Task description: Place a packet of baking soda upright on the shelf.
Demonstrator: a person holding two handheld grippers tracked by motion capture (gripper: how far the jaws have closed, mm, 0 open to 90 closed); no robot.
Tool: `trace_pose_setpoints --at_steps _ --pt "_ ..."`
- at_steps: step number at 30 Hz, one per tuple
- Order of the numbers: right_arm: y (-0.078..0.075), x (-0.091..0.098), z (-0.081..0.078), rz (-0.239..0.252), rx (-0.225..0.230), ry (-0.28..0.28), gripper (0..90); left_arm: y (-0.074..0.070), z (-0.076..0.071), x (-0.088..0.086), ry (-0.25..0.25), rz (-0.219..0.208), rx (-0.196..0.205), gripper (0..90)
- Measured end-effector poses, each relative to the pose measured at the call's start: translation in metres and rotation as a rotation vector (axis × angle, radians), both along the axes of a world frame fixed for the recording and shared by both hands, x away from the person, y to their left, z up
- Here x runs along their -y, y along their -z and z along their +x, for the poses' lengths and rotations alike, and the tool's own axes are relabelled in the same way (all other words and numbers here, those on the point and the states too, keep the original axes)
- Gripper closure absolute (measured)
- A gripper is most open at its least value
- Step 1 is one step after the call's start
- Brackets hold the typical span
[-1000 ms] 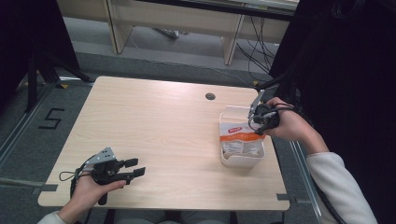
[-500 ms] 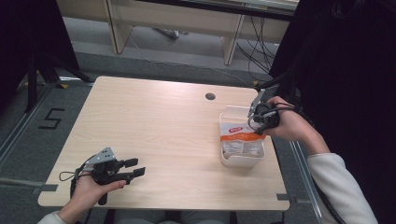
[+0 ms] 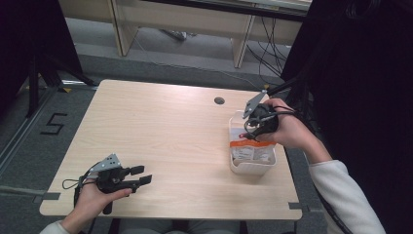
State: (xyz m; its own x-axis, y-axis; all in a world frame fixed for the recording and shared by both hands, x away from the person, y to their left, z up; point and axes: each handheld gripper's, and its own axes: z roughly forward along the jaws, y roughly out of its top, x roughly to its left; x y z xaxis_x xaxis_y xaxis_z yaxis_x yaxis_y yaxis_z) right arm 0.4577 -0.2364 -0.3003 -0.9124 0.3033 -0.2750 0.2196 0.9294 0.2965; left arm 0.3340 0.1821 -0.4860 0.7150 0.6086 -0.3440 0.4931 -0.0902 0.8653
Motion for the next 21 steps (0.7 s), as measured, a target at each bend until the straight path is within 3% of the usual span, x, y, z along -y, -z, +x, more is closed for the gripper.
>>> trace_pose_setpoints --at_steps 3,4,5,6,9,11,12,14,15,17,18,19,21 --pt "0.000 -0.014 -0.004 -0.004 0.005 -0.030 52.6 0.000 0.000 0.001 -0.002 -0.006 -0.002 43.9" --pt "0.000 -0.018 -0.004 -0.012 0.011 -0.063 52.7 0.000 0.000 0.000 -0.002 -0.006 -0.001 43.9" --pt "0.000 -0.022 -0.006 -0.016 0.012 -0.052 52.8 0.000 0.000 0.000 -0.001 -0.006 -0.001 43.9" --pt "0.001 -0.026 -0.006 -0.012 0.019 -0.081 52.9 -0.001 -0.001 0.000 -0.004 0.009 0.001 43.9" --pt "0.001 -0.036 -0.011 -0.007 0.018 -0.071 53.2 -0.001 -0.001 0.000 -0.001 0.007 0.005 43.9" --pt "0.002 -0.042 -0.011 -0.001 0.035 -0.124 53.3 -0.001 -0.001 0.001 -0.001 0.008 0.007 43.9" --pt "0.002 -0.045 -0.015 0.004 0.021 -0.085 53.4 -0.001 -0.001 0.001 0.000 0.008 0.008 43.9" --pt "0.003 -0.050 -0.016 0.013 0.033 -0.128 53.3 -0.001 -0.001 0.001 -0.003 0.006 0.006 43.9" --pt "0.003 -0.051 -0.018 0.014 0.028 -0.114 53.3 -0.001 -0.001 0.000 -0.004 0.005 0.005 43.9" --pt "0.005 -0.055 -0.018 0.023 0.038 -0.143 53.3 -0.001 -0.001 0.001 -0.008 0.005 0.002 43.9" --pt "0.006 -0.057 -0.021 0.025 0.026 -0.120 53.4 -0.001 -0.001 0.001 -0.003 0.007 0.007 43.9" --pt "0.006 -0.059 -0.020 0.032 0.030 -0.143 53.8 -0.001 -0.001 0.001 -0.002 0.007 0.007 43.9" --pt "0.010 -0.063 -0.022 0.028 -0.001 -0.135 54.5 0.000 -0.001 0.002 -0.013 0.005 -0.010 43.8"
